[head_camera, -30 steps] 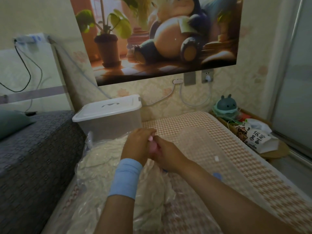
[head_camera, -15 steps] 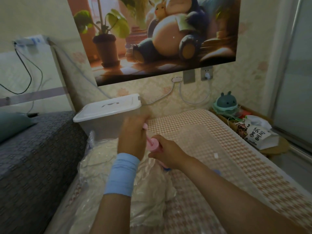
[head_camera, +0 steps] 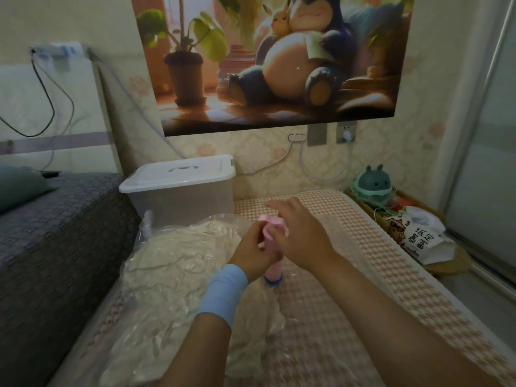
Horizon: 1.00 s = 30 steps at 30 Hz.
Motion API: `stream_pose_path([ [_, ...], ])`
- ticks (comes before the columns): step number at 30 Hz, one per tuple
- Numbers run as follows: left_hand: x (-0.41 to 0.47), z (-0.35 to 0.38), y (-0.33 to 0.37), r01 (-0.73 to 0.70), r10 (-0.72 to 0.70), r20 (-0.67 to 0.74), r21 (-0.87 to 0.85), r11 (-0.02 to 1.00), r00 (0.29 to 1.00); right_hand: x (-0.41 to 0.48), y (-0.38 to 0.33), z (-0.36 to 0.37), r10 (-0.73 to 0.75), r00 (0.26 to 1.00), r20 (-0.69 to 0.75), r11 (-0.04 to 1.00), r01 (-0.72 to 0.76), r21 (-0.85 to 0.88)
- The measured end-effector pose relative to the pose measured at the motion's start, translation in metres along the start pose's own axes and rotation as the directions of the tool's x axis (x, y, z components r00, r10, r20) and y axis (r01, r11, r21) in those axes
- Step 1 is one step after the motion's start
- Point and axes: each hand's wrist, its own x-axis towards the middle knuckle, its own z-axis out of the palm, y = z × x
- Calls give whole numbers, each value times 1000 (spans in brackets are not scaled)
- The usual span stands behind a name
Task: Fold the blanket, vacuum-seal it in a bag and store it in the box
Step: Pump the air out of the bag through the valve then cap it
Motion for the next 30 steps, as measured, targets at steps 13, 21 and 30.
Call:
stream_pose_path([
  [13,-10,24,-9,12,-20,-173,-46,999,985,16,-43,-41,-163,984,-78,936,129,-326],
  [21,-13,21,-11,53,-64,-142,-79,995,988,25,-64,-57,-337,870,-360,901,187,-392],
  [30,-16,29,-3,50,-59,-158,-57,997,986,-8,-24,-24,16,989,150,944,34,-327],
])
